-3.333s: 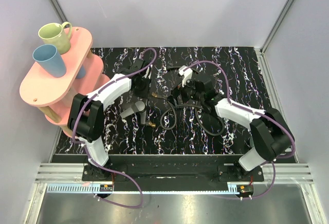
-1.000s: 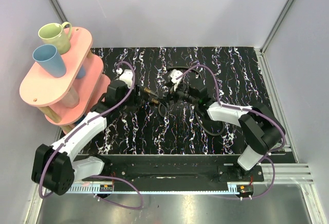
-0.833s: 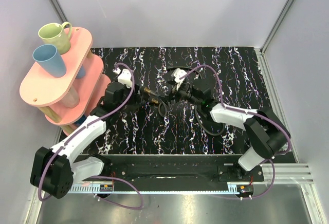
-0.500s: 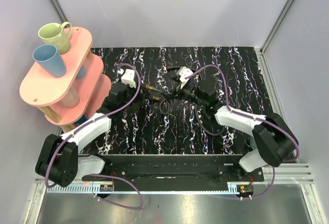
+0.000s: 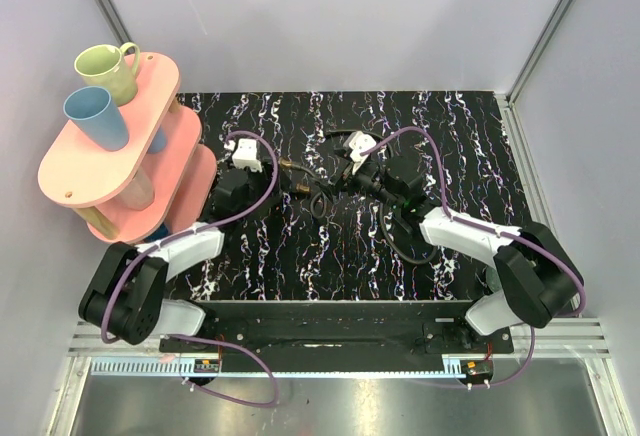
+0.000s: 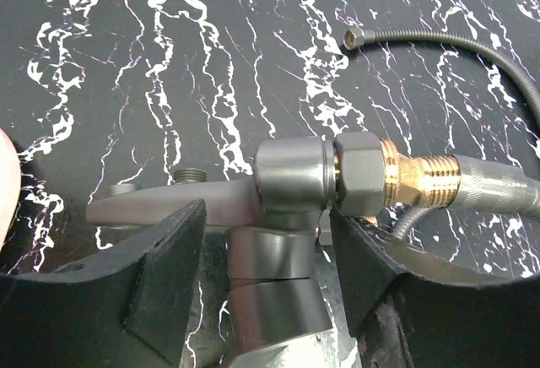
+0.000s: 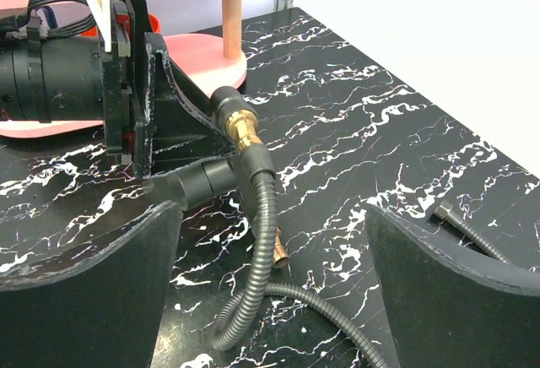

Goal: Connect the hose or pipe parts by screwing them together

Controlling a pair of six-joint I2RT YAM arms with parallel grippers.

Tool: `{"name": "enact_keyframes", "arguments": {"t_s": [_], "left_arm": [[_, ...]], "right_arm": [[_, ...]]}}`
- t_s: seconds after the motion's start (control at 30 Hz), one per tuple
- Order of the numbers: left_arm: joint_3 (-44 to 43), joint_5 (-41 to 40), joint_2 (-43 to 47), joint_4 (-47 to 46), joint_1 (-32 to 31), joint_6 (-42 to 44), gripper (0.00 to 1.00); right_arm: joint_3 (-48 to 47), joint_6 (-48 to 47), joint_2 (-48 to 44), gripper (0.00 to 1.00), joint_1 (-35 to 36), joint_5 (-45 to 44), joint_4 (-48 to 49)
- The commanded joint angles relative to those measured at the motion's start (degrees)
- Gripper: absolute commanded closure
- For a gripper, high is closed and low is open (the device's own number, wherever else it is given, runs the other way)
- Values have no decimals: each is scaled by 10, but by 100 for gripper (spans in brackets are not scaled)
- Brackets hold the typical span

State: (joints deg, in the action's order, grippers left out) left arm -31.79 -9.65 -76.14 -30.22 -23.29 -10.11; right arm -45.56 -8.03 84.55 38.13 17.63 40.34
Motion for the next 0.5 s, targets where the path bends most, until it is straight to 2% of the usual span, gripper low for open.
{"name": "enact_keyframes", "arguments": {"t_s": [0.0,0.1,0.33,0.47], "left_arm": [[13,-42,-23,-142,-2,2,35],[9,-42,-44,-178,-4,-1,34],[-38,-32,-104,-179,-4,-8,34],[-81,-36,-139,-137,-2,-6,35]], "right_arm": [[-11,-16,-23,0,4,8,7],[-8,-13,-21,0,3,13,15],[-6,-28,-25,0,3,7,4],[-3,-32,-31,0,4,6,2]]}}
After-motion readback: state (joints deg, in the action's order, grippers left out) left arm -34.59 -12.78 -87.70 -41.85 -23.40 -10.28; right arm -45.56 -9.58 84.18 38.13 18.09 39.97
